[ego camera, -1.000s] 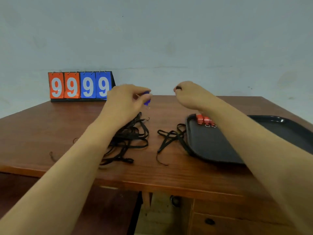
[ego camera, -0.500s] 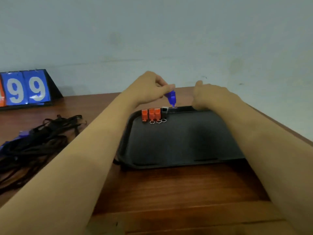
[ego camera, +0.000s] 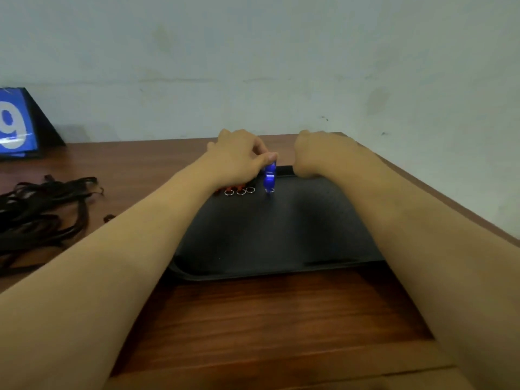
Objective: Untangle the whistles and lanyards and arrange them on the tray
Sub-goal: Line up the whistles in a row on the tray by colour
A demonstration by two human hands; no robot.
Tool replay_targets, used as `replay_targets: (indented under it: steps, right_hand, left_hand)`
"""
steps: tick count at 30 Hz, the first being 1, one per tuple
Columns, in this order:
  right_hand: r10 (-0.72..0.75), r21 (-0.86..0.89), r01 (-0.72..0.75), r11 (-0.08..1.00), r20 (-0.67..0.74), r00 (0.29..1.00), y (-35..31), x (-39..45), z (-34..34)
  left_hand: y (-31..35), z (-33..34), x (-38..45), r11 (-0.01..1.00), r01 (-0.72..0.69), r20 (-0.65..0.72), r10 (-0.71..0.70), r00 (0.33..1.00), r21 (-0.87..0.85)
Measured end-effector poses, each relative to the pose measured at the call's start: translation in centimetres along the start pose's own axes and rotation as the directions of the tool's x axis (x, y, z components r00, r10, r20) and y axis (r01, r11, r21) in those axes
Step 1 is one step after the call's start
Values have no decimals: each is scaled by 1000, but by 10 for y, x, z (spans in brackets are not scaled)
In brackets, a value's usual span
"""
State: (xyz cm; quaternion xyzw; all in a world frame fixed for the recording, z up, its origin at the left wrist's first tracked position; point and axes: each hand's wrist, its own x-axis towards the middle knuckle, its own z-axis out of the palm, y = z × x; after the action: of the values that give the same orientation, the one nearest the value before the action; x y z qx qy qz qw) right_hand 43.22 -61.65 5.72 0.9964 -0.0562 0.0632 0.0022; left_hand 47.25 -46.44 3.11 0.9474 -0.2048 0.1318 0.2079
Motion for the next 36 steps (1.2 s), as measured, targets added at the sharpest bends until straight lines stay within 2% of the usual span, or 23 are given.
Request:
replay_targets:
  steps: [4, 11, 16, 23, 28, 33, 36]
  right_hand:
    - [3, 43, -3, 999, -5, 1000, 0, 2, 3]
    - [-5, 63, 6, 998, -17, 1000, 1, 0, 0]
    - [-19, 70, 21, 997, -23, 1000, 0, -1, 3]
    - [-49, 41, 51, 998, -50, 998, -2, -2, 4]
    - [-40, 55, 41, 998, -16, 999, -2, -4, 4]
    - [-39, 66, 41, 997, -27, 999, -1, -7, 2]
    - [-41, 67, 43, 997, -39, 998, -1, -7, 3]
  left_hand:
    - [-2, -1, 1, 997, 31, -17, -32, 999, -76]
    - [3, 1, 4, 999, -12, -27, 10, 1000, -53]
    - [0, 7, 2, 996, -1, -13, 3, 1000, 85]
    - [0, 7, 3, 989, -62, -66, 71, 995, 134]
    - [-7, -8, -1, 970, -207, 55, 201, 978, 126]
    - [-5, -8, -10, 953, -231, 171, 199, 965, 196]
    - [-3, -5, -10, 948, -225, 179, 186, 966, 224]
